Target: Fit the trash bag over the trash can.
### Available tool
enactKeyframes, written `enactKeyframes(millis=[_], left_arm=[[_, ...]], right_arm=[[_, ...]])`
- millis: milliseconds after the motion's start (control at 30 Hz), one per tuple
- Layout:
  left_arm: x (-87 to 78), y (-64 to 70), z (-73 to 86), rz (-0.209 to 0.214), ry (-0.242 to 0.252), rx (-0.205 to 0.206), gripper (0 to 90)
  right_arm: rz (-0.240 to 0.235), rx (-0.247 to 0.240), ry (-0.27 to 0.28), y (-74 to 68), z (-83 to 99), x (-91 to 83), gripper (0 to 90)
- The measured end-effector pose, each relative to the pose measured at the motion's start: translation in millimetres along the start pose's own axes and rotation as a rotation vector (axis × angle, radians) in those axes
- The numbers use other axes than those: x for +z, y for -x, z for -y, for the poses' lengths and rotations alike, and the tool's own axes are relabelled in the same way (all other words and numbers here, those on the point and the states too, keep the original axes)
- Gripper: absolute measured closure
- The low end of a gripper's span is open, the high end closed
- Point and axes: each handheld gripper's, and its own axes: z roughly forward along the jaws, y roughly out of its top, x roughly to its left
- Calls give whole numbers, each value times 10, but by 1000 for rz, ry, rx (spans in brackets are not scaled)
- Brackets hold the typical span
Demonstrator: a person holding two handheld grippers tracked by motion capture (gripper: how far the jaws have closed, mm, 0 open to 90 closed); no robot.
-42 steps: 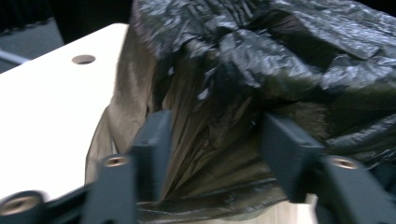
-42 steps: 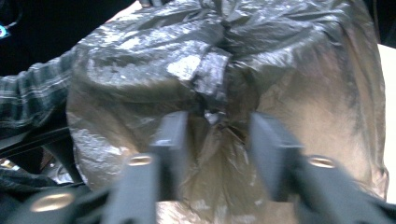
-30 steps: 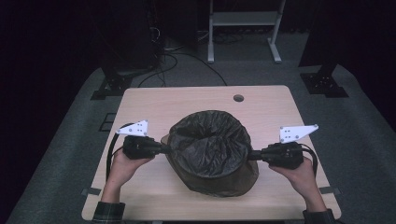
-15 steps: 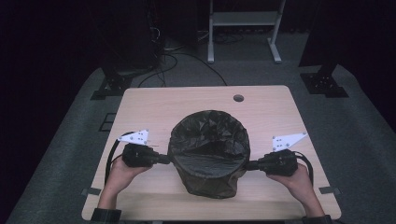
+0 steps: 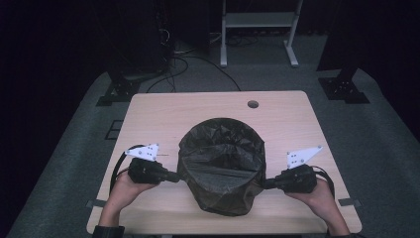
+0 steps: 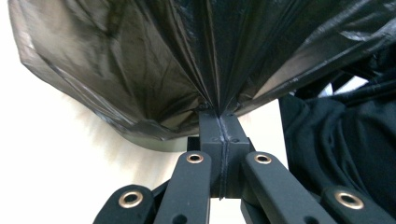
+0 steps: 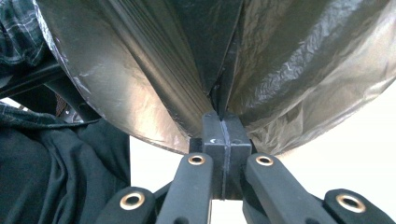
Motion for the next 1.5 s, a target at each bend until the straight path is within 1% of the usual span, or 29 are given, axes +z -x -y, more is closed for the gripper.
enactKeyframes(millis=[100, 133, 200, 267, 333, 367, 400, 433, 500, 533, 567, 600, 633, 667, 700, 733, 767, 800, 867, 900, 967, 1033, 1100, 1233, 1300, 1367, 1400, 1433, 1500], left_arm=[[27, 21, 14, 36, -8, 10, 900], [34, 31, 21, 42, -14, 16, 900], [30, 30, 46, 40, -19, 7, 900], [19, 14, 82, 35, -36, -9, 900], [32, 3, 125, 22, -78, -19, 900], [54, -4, 153, 11, -107, -30, 900], [74, -19, 184, 4, -130, -37, 900], [89, -38, 212, 0, -149, -44, 900], [107, -54, 249, -18, -168, -59, 900], [92, -60, 259, -13, -151, -62, 899], [69, -57, 254, -8, -135, -55, 897], [44, -46, 243, -10, -111, -54, 847], [21, -36, 229, -8, -100, -51, 808], [-14, -9, 204, -18, -78, -46, 768], [-51, 7, 181, -29, -62, -37, 709], [-84, 25, 158, -25, -43, -31, 683], [-117, 46, 134, -34, -16, -28, 657], [-148, 59, 111, -41, 10, -21, 606], [-189, 93, 60, -58, 45, -5, 547], [-204, 104, 32, -59, 60, 2, 511], [-215, 138, -24, -71, 89, 22, 464], [-206, 163, -78, -67, 98, 39, 438], [-168, 185, -126, -62, 105, 42, 414], [-90, 195, -186, -60, 100, 50, 396], [-67, 188, -214, -59, 107, 44, 382], [-55, 177, -239, -78, 115, 37, 374], [-51, 167, -250, -82, 114, 36, 378], [-42, 159, -261, -77, 119, 38, 395], [-29, 148, -275, -68, 122, 40, 517]], right_arm=[[3, 3, -22, -4, 29, 15, 900], [-1, -3, -39, -14, 41, 35, 900], [-2, -4, -60, -28, 54, 63, 900], [0, 1, -68, -18, 74, 76, 900], [12, 6, -85, 1, 91, 88, 900], [19, 10, -100, 3, 99, 100, 900], [33, 11, -123, 11, 113, 122, 900], [37, 17, -141, 20, 130, 145, 900], [52, 24, -168, 34, 155, 173, 900], [55, 25, -174, 43, 164, 178, 900], [51, 27, -166, 45, 167, 168, 896], [62, 22, -153, 40, 162, 147, 857], [70, 22, -134, 37, 155, 120, 774], [71, 26, -116, 42, 148, 96, 703], [69, 43, -95, 44, 132, 50, 680], [73, 39, -78, 41, 121, 10, 631], [79, 36, -57, 35, 107, -30, 601], [80, 39, -41, 27, 89, -70, 580], [94, 27, -6, 2, 47, -149, 515], [98, 27, 15, -11, 22, -188, 487], [99, 19, 59, -28, -27, -262, 437], [95, 20, 98, -42, -75, -333, 428], [101, 14, 128, -59, -119, -384, 426], [101, 5, 144, -78, -182, -413, 432], [106, 0, 149, -86, -198, -413, 442], [104, -3, 150, -92, -205, -412, 454], [106, -4, 153, -93, -208, -412, 459], [105, -5, 157, -93, -209, -414, 465], [111, -7, 165, -96, -212, -427, 478]])
